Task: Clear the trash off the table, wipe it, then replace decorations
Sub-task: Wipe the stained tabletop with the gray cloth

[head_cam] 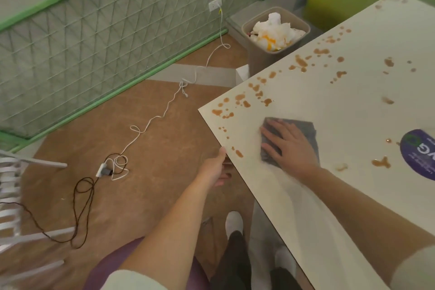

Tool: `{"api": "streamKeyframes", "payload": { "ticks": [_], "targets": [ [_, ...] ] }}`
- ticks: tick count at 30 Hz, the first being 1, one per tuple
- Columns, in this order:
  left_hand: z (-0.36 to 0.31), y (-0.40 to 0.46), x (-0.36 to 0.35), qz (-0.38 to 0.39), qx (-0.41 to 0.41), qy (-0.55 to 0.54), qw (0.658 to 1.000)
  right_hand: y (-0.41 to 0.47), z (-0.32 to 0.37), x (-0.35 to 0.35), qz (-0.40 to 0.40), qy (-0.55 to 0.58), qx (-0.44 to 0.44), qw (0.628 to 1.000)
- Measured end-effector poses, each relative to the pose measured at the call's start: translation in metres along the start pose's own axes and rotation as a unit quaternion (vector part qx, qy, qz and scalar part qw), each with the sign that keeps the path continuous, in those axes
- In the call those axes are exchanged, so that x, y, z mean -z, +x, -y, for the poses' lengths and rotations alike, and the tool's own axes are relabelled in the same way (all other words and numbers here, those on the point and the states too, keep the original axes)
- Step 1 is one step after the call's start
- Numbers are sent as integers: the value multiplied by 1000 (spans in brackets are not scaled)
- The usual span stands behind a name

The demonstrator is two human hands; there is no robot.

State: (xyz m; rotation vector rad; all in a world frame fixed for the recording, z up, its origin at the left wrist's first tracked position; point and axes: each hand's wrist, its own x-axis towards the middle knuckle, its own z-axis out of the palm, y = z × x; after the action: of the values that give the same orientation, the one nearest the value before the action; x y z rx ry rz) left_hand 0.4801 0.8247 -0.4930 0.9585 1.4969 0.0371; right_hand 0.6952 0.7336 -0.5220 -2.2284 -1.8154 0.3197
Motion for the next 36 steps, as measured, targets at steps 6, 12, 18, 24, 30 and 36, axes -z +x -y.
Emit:
{"api": "streamKeyframes", "payload": {
  "ticks": [6, 12, 18, 24, 30, 36],
  "targets": [
    [-51, 36, 26, -58, -85, -36, 994, -4, 62, -18, -14, -38, -102, 994],
    [-89, 70, 38, -90, -113, -54, 988, 15, 82, -31, 24, -58, -20, 998],
    [-95, 76, 40, -74, -87, -105, 988, 47, 108, -40, 17, -38, -70, 997],
    [-98, 79, 45, -57, -66, -96, 992, 41, 73, -25, 37, -29, -3, 999],
    [-100, 79, 50, -47, -47, -94, 993, 112, 72, -24, -31, -22, -147, 988],
    [-102, 78, 54, -30, -42, -100, 994, 72, 68, -25, 26, -42, 24, 998]
  ]
}}
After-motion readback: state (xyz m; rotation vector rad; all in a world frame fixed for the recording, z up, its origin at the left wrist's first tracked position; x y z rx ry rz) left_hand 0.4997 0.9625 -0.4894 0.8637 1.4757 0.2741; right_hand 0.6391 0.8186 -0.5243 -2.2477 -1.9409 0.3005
